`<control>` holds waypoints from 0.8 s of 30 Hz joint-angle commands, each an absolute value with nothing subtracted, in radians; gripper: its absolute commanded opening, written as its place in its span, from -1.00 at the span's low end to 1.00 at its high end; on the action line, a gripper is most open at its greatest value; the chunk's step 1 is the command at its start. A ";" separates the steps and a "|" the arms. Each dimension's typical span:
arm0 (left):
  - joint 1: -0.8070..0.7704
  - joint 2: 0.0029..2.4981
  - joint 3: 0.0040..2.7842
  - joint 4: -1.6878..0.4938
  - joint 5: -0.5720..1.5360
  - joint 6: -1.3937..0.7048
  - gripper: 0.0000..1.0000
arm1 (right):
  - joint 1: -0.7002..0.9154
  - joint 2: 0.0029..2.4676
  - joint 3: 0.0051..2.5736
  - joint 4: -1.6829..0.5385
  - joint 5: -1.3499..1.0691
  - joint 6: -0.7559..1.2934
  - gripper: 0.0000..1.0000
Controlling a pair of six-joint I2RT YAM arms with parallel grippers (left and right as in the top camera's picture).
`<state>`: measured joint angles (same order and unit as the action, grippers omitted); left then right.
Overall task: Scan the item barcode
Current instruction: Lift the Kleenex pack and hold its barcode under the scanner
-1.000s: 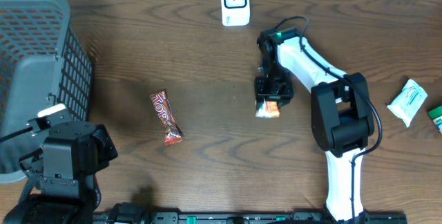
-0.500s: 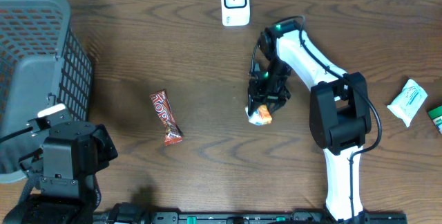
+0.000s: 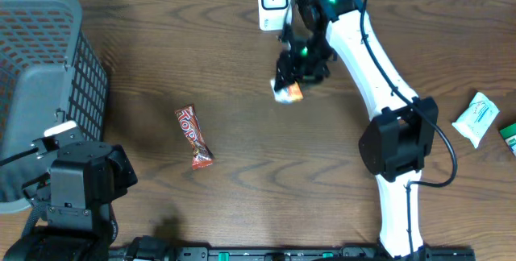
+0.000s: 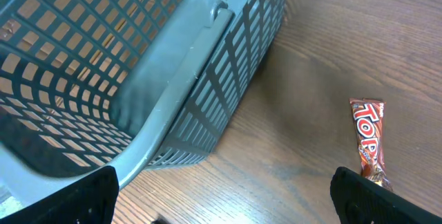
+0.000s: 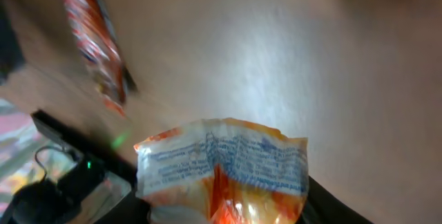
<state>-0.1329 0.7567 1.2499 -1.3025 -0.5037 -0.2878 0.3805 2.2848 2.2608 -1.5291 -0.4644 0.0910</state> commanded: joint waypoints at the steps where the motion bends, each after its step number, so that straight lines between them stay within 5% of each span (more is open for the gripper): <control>1: -0.135 0.757 1.251 -1.305 -0.517 -0.283 0.96 | 0.391 2.287 2.328 -1.444 -0.423 0.102 -0.10; 24: -0.135 0.757 1.251 -1.305 -0.517 -0.283 0.96 | 0.389 2.422 2.292 -0.319 -0.041 -0.075 0.03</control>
<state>-0.1329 0.7567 1.2499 -1.3022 -0.5041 -0.2878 0.3920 2.3432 2.3047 -0.3622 -0.0750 -0.0078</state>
